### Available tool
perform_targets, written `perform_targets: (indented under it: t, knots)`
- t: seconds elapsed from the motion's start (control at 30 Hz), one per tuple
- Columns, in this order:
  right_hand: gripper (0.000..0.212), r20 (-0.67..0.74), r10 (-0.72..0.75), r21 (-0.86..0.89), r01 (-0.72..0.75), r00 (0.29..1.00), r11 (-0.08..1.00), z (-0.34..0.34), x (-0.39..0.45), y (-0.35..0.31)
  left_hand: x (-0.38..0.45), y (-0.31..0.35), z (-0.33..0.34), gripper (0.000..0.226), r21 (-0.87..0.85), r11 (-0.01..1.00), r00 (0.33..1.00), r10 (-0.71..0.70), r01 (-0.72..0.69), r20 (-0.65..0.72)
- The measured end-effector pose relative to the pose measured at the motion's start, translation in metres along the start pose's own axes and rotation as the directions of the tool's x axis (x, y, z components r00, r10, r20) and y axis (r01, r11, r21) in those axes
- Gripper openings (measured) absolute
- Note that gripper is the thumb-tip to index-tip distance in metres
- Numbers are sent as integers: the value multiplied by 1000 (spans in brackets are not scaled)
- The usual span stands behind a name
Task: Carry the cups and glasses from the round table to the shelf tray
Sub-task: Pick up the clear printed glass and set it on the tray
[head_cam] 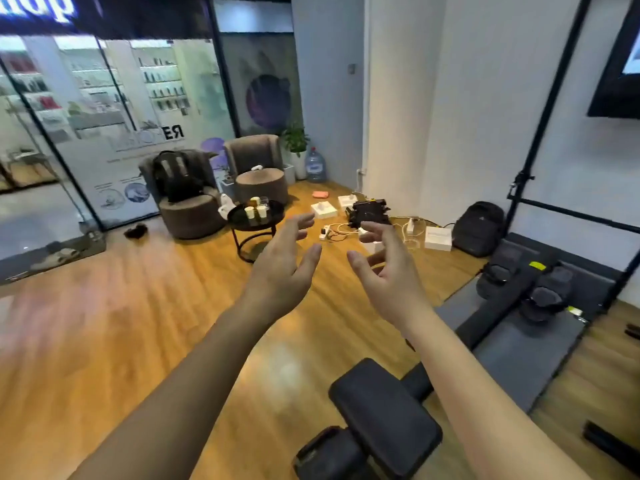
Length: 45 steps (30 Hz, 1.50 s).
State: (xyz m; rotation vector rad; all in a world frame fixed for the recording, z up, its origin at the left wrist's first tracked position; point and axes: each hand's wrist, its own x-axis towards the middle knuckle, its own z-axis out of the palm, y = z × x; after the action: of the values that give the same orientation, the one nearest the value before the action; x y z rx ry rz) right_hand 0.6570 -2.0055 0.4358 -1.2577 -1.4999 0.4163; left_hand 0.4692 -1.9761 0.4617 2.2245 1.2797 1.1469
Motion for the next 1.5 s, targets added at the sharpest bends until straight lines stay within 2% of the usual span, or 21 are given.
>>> perform_targets:
  t: [0.2,0.33,0.47,0.63,0.8,0.9,1.27,1.5]
  knots:
    - [45,92,1,101,-11,996,995,175,36,-59,-31,-115,-134,45,108,984,989,-132,138,-63]
    - [45,157,-33,106,16,987,994,261,65,-78,-27,-179,-180,47,97,970,969,-210,223,-128]
    - [46,153,-58,108,42,987,993,323,103,-81,-6,-233,-205,48,88,963,961,-243,256,-130]
    - [46,161,-56,105,40,985,994,404,187,-63,75,-323,-232,53,103,967,966,-217,233,-143]
    - [46,172,16,106,-35,985,994,464,295,-38,190,-401,-249,56,87,973,974,-206,214,-93]
    - [46,190,35,110,-57,981,992,492,351,-23,252,-440,-254,57,45,980,976,-185,192,-117]
    - [49,164,134,66,-146,977,987,572,512,53,423,-582,-232,63,30,983,983,-182,183,-33]
    - [46,181,195,-9,-197,964,980,650,637,122,555,-711,-222,65,33,967,967,-252,251,37]
